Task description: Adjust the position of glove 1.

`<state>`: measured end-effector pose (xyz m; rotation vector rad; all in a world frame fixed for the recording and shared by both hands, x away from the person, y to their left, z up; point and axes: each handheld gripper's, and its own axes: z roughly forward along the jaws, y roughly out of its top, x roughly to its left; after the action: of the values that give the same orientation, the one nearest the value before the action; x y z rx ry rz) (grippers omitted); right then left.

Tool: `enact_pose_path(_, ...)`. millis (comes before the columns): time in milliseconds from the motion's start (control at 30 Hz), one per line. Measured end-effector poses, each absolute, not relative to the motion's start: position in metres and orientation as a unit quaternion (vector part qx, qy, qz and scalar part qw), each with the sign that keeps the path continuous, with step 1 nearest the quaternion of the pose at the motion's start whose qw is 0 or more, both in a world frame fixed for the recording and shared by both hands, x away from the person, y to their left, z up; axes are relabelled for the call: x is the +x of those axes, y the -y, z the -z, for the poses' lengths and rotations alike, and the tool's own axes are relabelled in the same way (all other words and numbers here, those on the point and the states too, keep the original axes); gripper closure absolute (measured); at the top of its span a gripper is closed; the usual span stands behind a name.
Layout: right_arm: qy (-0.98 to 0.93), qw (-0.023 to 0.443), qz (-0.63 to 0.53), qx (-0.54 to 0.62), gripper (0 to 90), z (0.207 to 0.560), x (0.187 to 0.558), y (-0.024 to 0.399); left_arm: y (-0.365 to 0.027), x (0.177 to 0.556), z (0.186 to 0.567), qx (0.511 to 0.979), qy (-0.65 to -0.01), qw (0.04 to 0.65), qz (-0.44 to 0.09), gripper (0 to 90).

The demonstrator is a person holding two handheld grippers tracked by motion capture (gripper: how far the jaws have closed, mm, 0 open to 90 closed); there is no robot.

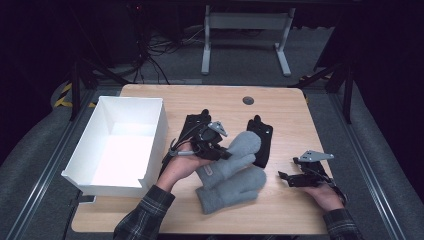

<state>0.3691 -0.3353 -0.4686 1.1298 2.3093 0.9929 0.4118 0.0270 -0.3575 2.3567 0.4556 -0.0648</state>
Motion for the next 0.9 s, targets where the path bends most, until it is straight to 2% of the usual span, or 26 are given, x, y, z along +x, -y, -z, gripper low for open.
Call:
enact_pose_path(500,-0.822,0.192,-0.354,0.402,15.1,0.469,0.369,0.335,-0.028,0.381,0.365,0.928,-0.151,0.337,0.043,83.7)
enact_pose_path(900,-0.822,0.192,-0.354,0.403,15.1,0.469,0.369,0.335,-0.008,0.371,0.375,0.938,-0.122,0.320,0.046,83.7)
